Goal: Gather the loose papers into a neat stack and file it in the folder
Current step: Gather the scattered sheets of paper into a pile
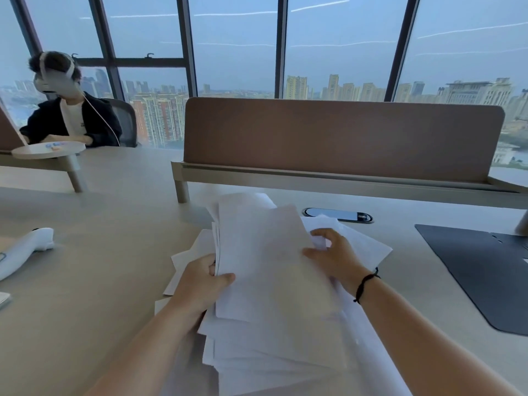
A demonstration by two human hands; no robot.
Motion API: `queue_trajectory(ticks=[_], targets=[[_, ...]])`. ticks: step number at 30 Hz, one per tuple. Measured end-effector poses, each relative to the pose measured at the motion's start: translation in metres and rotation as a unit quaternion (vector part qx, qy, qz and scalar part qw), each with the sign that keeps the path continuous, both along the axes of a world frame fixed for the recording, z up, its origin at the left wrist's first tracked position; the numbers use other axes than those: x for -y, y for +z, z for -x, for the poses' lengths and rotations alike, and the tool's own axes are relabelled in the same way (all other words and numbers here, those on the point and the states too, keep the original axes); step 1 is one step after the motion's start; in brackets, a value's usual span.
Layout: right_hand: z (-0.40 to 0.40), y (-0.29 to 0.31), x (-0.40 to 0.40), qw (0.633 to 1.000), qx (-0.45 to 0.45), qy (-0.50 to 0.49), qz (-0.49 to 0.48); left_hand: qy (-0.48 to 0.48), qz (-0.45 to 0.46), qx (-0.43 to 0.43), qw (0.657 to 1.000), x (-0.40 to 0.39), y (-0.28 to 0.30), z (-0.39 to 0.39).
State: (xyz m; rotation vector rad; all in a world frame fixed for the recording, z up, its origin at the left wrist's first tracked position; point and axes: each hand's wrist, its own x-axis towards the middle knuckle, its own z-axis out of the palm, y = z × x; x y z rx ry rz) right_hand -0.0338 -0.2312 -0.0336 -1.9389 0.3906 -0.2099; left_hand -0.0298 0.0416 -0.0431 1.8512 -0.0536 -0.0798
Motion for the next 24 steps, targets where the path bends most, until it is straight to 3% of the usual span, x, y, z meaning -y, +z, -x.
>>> queue_trajectory(ticks=[3, 6, 9, 17, 24], targets=[[0.018, 0.010, 0.009, 0.987, 0.035, -0.062, -0.145, 0.014, 0.048, 0.048, 0.998, -0.003, 0.010, 0.004], [0.044, 0.032, 0.018, 0.943, 0.063, 0.014, -0.327, 0.021, 0.126, 0.097, 0.987, -0.004, 0.030, 0.014], [0.070, 0.066, 0.016, 0.945, 0.092, 0.111, -0.294, -0.007, 0.168, 0.134, 0.977, 0.002, 0.058, 0.026], [0.121, 0.148, -0.007, 0.936, 0.267, 0.121, -0.197, -0.053, 0.208, 0.275, 0.937, 0.034, 0.121, 0.064], [0.153, 0.140, -0.002, 0.925, 0.293, 0.117, -0.213, -0.085, 0.239, 0.264, 0.931, 0.039, 0.134, 0.081]])
